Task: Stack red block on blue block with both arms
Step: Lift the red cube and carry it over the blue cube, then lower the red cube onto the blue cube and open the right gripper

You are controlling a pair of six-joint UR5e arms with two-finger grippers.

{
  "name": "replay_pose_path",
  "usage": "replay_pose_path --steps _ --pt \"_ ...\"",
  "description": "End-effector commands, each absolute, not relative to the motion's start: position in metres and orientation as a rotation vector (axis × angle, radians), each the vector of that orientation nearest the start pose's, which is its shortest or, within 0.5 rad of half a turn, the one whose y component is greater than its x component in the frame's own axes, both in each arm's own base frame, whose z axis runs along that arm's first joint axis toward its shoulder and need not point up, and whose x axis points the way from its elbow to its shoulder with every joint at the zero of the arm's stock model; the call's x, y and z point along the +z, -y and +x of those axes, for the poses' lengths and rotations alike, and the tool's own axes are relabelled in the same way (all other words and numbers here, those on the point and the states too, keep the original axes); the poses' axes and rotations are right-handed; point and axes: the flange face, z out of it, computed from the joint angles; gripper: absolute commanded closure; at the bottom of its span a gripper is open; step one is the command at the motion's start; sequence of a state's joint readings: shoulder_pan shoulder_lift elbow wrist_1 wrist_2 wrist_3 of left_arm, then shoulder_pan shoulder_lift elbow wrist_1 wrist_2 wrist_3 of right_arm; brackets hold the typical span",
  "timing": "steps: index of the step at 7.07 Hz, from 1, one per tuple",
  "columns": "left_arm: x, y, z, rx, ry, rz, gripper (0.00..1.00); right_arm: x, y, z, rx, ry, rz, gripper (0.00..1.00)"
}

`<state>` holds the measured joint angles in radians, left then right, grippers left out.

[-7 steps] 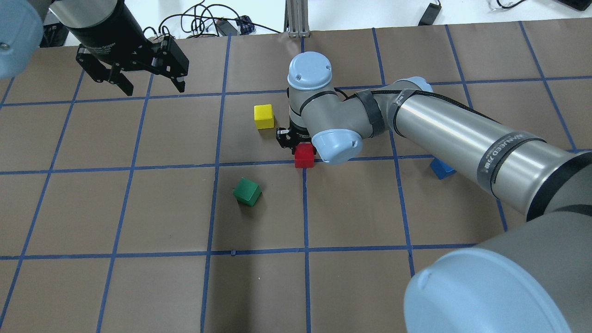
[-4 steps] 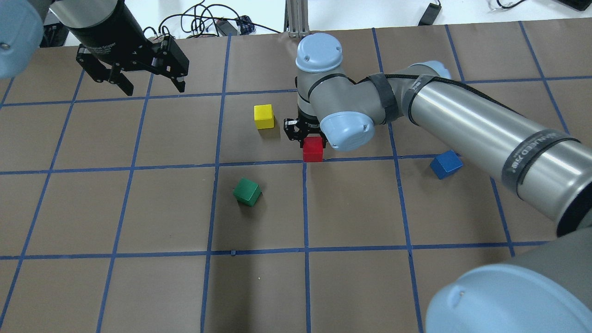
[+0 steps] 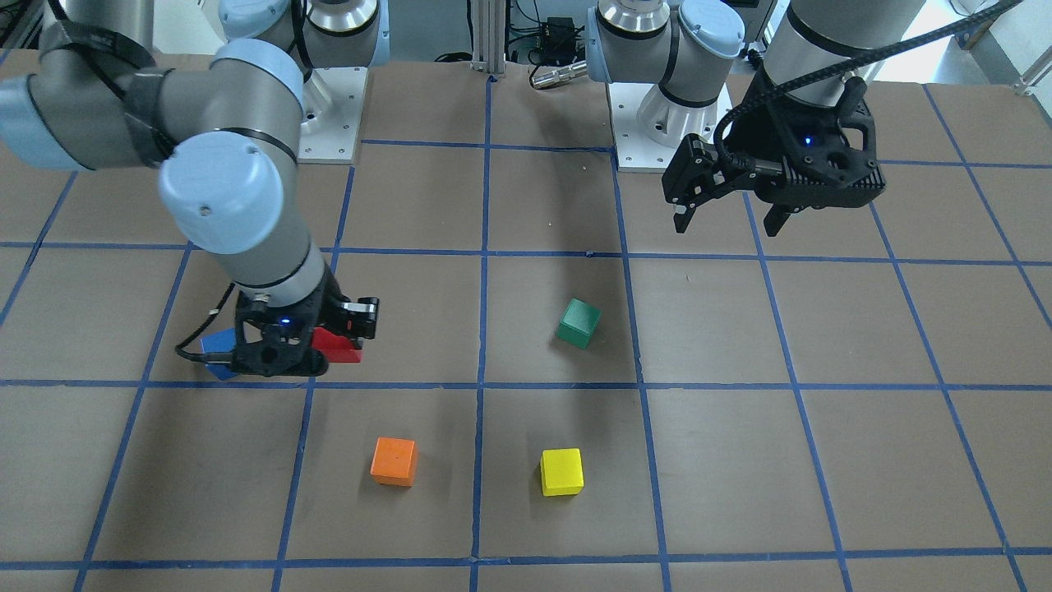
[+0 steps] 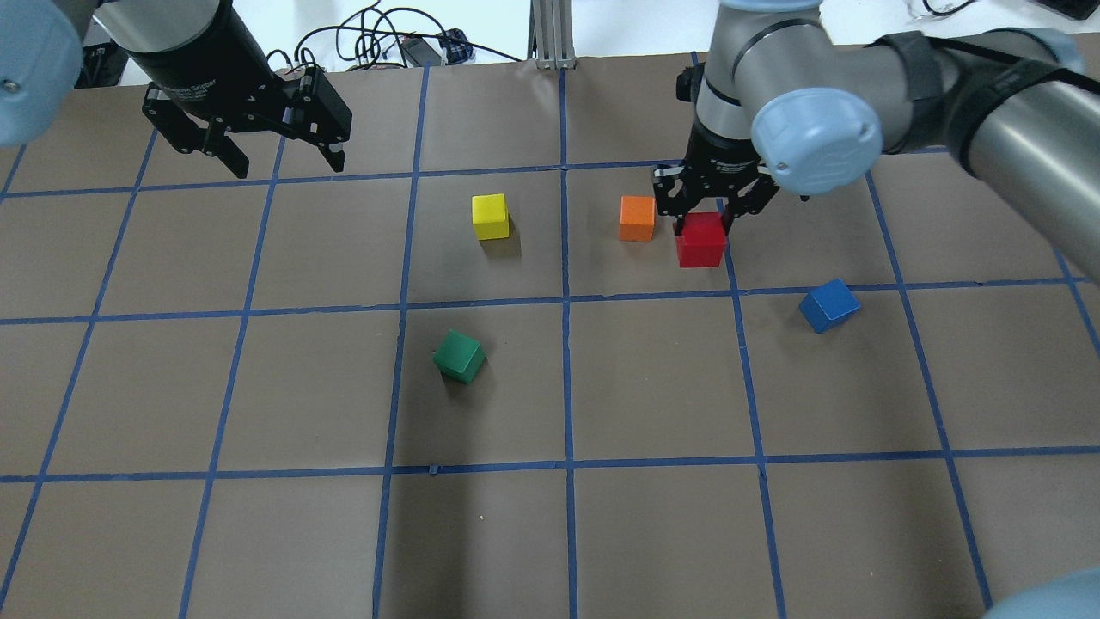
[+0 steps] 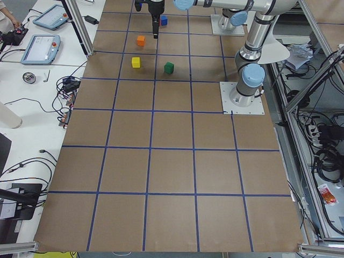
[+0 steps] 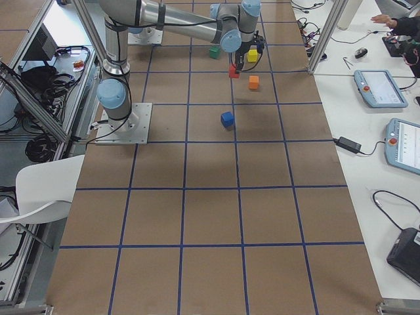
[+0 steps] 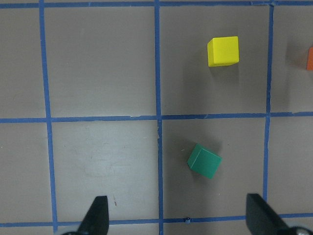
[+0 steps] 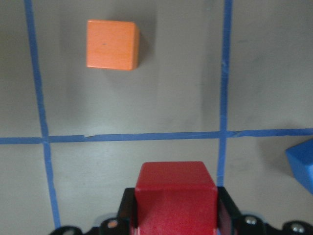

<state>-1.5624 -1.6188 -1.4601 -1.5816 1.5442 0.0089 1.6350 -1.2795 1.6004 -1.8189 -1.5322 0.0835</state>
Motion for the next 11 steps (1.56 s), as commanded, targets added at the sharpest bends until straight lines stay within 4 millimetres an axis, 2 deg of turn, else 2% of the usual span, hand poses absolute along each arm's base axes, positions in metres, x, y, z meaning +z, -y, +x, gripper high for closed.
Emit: replay_pose_path --steps 1,2,4,6,7,10,11 --pt "0.516 0.518 -0.133 -0.078 -3.165 0.003 0.00 0.340 0.580 0.107 0.137 -3.117 0.006 1.00" --pt "0.516 0.518 -0.133 -0.078 -3.165 0.003 0.00 0.340 0.581 0.092 0.144 -3.132 -0.062 1.00" --pt "0.515 0.518 -0.135 -0.075 -3.170 -0.011 0.00 0.336 0.580 0.083 0.153 -3.128 -0.217 1.00" --pt "0.514 0.518 -0.135 -0.071 -3.176 -0.009 0.00 0.318 0.574 0.033 0.201 -3.099 -0.333 1.00" --pt "0.514 0.518 -0.135 -0.073 -3.176 -0.008 0.00 0.313 0.567 0.018 0.198 -3.086 -0.387 1.00" --pt "0.514 0.518 -0.135 -0.071 -3.176 -0.008 0.00 0.277 0.555 0.006 0.041 -3.120 -0.453 1.00" --pt "0.514 0.518 -0.135 -0.073 -3.176 -0.008 0.00 0.277 0.551 0.007 0.029 -3.119 -0.468 1.00"
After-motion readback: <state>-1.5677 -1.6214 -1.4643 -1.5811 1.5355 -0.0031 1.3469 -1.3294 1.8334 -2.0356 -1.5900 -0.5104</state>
